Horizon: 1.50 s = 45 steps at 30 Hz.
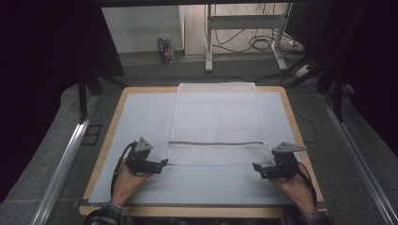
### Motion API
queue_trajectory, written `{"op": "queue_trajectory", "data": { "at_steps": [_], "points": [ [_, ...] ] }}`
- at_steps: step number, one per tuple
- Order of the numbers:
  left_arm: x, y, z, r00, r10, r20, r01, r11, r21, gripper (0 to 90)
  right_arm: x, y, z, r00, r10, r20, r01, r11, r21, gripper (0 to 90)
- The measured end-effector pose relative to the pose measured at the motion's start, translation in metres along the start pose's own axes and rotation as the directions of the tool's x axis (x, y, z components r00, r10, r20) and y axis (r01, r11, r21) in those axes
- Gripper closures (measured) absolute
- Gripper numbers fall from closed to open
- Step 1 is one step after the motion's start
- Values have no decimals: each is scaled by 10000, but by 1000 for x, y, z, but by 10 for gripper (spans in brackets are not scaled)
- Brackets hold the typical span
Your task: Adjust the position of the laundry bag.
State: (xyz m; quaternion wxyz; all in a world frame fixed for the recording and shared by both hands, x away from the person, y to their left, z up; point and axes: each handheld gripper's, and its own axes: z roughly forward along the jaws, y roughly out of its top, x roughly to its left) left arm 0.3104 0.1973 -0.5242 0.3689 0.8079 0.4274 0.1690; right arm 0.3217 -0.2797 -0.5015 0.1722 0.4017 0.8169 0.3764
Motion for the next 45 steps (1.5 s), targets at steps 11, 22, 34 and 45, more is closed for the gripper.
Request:
{"op": "queue_trajectory", "data": {
  "at_steps": [11, 22, 34, 45],
  "points": [
    [3, 13, 11, 9998, 120, -150, -121, 9999, -56, 153, -15, 8, 1, 9979, 10, 642, -17, 9999, 113, 208],
    [9, 23, 18, 9998, 172, -59, -173, 9998, -141, 253, -24, 16, 4, 9963, 102, 849, -117, 9998, 174, 299],
    [17, 35, 30, 9998, 174, 10, -174, 9998, -133, 363, -35, 25, 12, 9936, 88, 1123, -114, 9997, 226, 404],
    [27, 47, 43, 10000, -75, -44, 74, 9998, -183, 509, -47, 33, 20, 9870, 129, 1603, -186, 9993, 339, 546]
  ]
}}
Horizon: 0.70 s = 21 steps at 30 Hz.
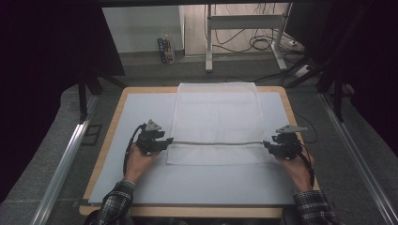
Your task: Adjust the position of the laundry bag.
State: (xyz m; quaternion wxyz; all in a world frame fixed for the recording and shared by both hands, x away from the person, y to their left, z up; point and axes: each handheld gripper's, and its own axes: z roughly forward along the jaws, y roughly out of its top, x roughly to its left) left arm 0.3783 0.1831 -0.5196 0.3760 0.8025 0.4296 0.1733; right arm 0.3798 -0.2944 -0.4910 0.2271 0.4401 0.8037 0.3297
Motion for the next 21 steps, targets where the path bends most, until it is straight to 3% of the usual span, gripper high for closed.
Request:
{"op": "queue_trajectory", "data": {
  "at_steps": [2, 7, 12, 18, 21],
  "points": [
    [1, 2, 5, 9997, 16, -227, -13, 9999, 119, 557, -4, 2, 4, 9999, -48, 141, 49, 10000, -32, 581],
    [2, 4, 12, 9995, 10, -323, -5, 9999, 150, 584, -7, 5, 13, 9999, -97, 101, 95, 9998, 198, 636],
    [4, 7, 20, 9992, -52, -396, 60, 9998, 211, 637, -13, 11, 22, 9994, 136, 304, -144, 9996, 253, 694],
    [5, 7, 31, 9975, -152, -692, 173, 9994, 290, 616, -19, 14, 36, 9991, 123, 407, -145, 9985, 530, 643],
    [5, 6, 36, 9961, 1, -879, 47, 9985, 546, 598, -20, 14, 42, 9992, 144, 368, -168, 9977, 654, 610]
  ]
}}
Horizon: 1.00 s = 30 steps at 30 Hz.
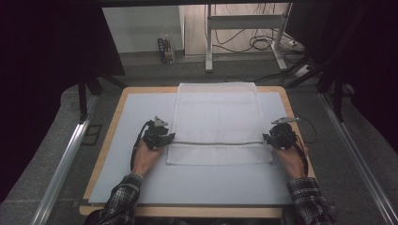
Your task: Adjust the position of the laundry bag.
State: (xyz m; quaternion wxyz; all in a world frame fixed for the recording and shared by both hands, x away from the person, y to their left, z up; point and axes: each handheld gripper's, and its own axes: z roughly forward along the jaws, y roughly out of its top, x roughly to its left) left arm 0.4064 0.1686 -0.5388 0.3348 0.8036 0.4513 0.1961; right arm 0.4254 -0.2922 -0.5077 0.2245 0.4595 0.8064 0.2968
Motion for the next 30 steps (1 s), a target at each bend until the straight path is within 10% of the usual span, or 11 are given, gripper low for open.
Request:
{"op": "queue_trajectory", "data": {
  "at_steps": [21, 30],
  "points": [
    [3, 3, 0, 9851, -1306, 1121, 1277, 9913, 327, 896, 3, 2, 4, 9988, 165, -454, -135, 9978, 651, 886],
    [1, 3, -14, 9926, -671, 1013, 642, 9974, 318, 896, 9, 3, -6, 9976, -240, -646, 272, 9984, 492, 885]
  ]
}}
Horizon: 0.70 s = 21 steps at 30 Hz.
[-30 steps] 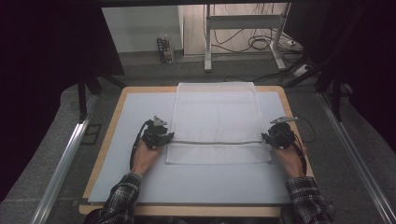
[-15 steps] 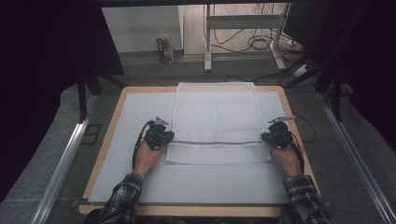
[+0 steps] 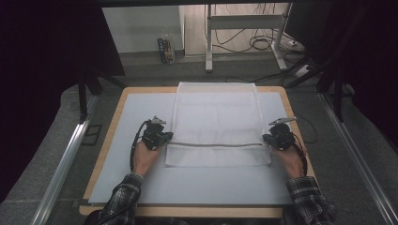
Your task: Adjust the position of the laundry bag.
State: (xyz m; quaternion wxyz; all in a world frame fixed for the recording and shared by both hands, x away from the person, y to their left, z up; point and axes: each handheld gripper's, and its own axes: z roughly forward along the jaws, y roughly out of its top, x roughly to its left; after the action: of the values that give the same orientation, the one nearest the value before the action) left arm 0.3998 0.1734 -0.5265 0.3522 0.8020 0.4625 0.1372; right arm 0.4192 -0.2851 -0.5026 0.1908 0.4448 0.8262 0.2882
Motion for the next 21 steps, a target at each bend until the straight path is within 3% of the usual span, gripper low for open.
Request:
{"op": "queue_trajectory", "data": {
  "at_steps": [2, 5, 21],
  "points": [
    [-3, -2, -5, 9998, 210, -55, -210, 9997, 85, 895, 4, -1, -4, 9997, -252, 73, 252, 9997, -32, 885],
    [-4, -3, -8, 9998, 212, -10, -212, 9997, 87, 895, 6, -2, -7, 9995, -318, 10, 318, 9995, -92, 886],
    [-4, -23, -38, 9992, -90, 383, 90, 10000, 3, 892, 25, -11, -26, 9938, -895, -663, 866, 9952, -457, 887]
  ]
}}
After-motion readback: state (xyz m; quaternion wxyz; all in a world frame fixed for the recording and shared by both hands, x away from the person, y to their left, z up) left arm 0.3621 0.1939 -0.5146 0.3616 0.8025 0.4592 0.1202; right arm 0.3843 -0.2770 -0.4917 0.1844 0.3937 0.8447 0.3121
